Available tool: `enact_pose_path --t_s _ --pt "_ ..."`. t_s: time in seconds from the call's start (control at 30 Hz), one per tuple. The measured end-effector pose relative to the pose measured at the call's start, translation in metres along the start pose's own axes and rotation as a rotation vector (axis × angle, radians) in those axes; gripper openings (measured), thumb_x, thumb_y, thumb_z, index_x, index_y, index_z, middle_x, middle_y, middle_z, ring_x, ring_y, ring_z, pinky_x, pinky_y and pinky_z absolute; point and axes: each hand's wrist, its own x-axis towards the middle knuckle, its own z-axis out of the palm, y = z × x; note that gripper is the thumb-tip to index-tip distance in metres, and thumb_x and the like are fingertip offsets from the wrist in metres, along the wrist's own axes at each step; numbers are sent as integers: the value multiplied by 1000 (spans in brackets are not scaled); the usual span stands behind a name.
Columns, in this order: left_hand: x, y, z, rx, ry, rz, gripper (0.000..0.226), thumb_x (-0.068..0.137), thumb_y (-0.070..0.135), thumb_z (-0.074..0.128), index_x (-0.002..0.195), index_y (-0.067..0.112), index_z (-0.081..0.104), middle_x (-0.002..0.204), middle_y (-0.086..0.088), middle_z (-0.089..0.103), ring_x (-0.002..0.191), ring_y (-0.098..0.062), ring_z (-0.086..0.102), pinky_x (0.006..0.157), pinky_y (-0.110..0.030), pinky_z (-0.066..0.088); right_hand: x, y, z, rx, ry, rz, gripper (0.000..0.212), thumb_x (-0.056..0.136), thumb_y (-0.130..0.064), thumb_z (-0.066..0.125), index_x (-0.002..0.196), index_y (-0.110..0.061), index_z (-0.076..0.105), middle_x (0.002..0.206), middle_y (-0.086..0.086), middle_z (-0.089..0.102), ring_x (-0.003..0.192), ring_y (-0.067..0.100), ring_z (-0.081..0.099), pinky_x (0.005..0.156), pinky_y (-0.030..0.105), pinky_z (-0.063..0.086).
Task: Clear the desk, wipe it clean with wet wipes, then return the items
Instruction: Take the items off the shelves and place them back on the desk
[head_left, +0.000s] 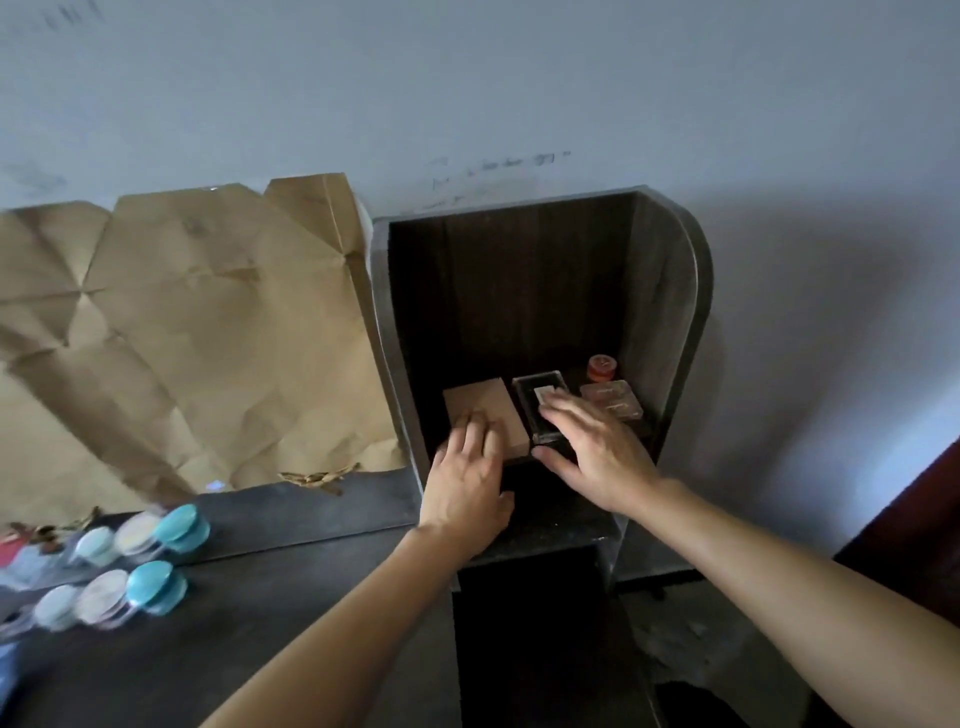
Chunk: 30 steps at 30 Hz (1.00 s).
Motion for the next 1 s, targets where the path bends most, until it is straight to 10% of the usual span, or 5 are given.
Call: enact_pose_path --t_s 0.13,0.27,0.63,1.0 --pt "-12 6 8 65 218 -19 52 58 13 76 106 9 55 104 -9 55 90 -31 51 70 -39 49 -12 5 -8 -42 -30 -69 65 74 -42 75 125 -10 53 133 4 52 125 21 46 102 38 44" --pt "-17 12 3 98 307 -31 37 57 5 72 90 11 56 90 -8 54 80 -31 50 61 -38 44 -20 4 -11 -164 50 -88 59 69 -9 76 124 -9 56 113 7 56 104 28 54 85 41 48" --pt "-103 -13 -4 -69 353 127 45 78 9 45 122 5 54 116 -10 59 109 -30 51 87 -36 49 -67 -51 -22 -54 128 -180 57 67 1 73 122 -7 60 119 3 59 112 22 55 69 33 57" --pt "-300 -124 -2 -64 189 -50 56 59 15 82 111 9 62 107 -4 65 95 -23 62 73 -29 55 -118 -214 63 103 -21 -162 54 65 -3 78 117 -10 63 115 0 64 107 20 61 67 32 59"
